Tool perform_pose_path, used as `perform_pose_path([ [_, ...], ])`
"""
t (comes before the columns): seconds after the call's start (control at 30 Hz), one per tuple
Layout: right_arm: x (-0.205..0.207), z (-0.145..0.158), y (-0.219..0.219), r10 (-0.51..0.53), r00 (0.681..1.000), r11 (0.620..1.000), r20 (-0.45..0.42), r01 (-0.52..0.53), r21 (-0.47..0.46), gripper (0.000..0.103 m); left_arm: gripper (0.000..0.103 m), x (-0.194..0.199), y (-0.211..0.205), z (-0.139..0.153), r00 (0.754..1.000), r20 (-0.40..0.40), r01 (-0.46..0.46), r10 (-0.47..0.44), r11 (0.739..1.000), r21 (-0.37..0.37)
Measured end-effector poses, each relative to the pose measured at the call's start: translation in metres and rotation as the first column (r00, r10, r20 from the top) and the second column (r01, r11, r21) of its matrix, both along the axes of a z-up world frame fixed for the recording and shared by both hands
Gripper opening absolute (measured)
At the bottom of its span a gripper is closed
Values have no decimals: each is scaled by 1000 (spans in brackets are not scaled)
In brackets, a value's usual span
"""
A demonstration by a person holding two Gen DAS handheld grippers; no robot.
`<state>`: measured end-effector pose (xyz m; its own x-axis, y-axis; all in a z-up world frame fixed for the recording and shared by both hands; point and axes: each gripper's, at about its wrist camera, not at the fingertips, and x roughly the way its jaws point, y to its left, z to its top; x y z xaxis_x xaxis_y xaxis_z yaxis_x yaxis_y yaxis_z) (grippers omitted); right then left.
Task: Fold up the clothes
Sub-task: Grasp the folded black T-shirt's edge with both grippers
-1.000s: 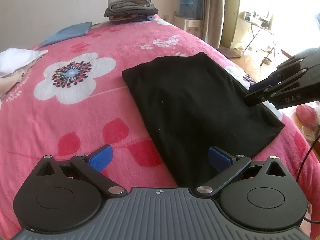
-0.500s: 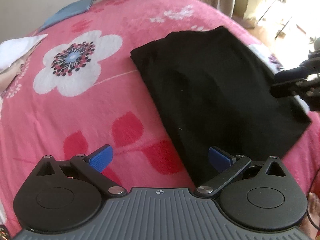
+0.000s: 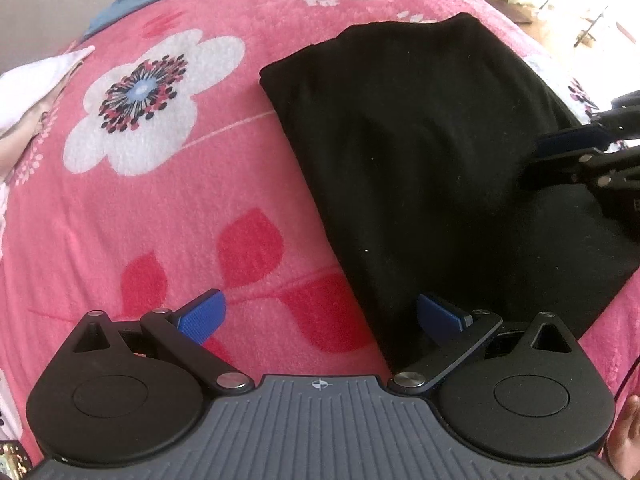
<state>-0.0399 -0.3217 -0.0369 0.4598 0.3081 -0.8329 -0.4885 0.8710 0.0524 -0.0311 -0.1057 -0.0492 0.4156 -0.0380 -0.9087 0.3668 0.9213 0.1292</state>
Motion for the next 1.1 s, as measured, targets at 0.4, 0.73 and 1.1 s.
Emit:
perform_pose_path([
  [0.4, 16, 11, -51, -193, 981, 981, 30, 192, 39, 23, 103, 4, -1, 1, 999, -26, -28, 28, 1000, 9],
  [0.73, 27, 9, -18, -76, 996, 996, 39, 74, 56, 24, 103, 5, 0, 1, 999, -29, -29, 29, 999, 18],
  [1.1, 58, -4, -23, -169, 984, 984, 64, 165, 62, 24, 103, 3, 5, 3, 1000, -7, -13, 13, 1000, -27],
])
